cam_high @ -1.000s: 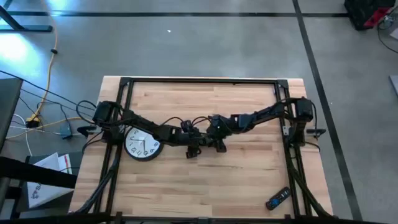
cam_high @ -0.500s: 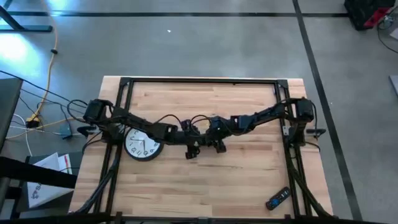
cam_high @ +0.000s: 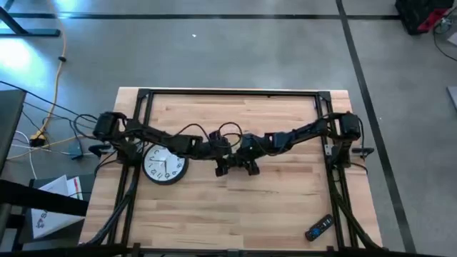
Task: Insert battery
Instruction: Insert the black battery into the black computer mouse
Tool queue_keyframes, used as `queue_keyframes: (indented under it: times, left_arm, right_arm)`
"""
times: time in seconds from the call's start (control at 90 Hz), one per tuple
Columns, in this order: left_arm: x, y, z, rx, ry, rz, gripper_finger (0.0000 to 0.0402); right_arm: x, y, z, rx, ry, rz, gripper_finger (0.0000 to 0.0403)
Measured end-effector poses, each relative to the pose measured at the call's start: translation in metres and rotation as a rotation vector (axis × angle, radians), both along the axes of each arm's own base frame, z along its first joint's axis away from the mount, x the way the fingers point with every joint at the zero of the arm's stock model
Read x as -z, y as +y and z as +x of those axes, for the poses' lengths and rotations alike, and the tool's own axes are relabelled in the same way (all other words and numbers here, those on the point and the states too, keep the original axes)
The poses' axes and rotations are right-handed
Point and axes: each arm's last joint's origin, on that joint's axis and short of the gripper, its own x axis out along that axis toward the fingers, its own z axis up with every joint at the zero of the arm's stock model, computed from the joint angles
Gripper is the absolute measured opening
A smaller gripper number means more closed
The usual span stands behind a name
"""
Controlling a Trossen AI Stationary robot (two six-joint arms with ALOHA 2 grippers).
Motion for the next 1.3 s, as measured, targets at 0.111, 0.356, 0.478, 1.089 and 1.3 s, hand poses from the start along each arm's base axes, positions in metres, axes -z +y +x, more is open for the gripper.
queue_keyframes:
  times: [0.111, 0.356, 0.478, 1.089, 1.3]
  left_arm:
    - [0.008, 0.003, -0.006, -0.024, -0.058, -0.018, 0.0082]
    - [0.018, 0.007, -0.013, -0.052, -0.18, -0.054, 0.0008]
    - [0.022, 0.008, -0.015, -0.075, -0.169, -0.002, 0.0009]
    - [0.03, 0.003, -0.011, -0.046, -0.163, 0.085, 0.0]
    - [0.037, -0.003, -0.008, -0.023, -0.167, 0.132, 0.0]
  right_arm:
    - [0.0, 0.0, 0.0, -0.005, -0.001, -0.005, 0.0248]
    - [0.0, 0.0, 0.0, -0.003, -0.001, -0.016, 0.0248]
    - [0.0, 0.0, 0.0, 0.011, 0.0, -0.007, 0.0248]
    - [0.0, 0.003, 0.0, 0.004, -0.002, -0.014, 0.0248]
    - [0.0, 0.003, 0.0, 0.003, -0.003, -0.012, 0.0248]
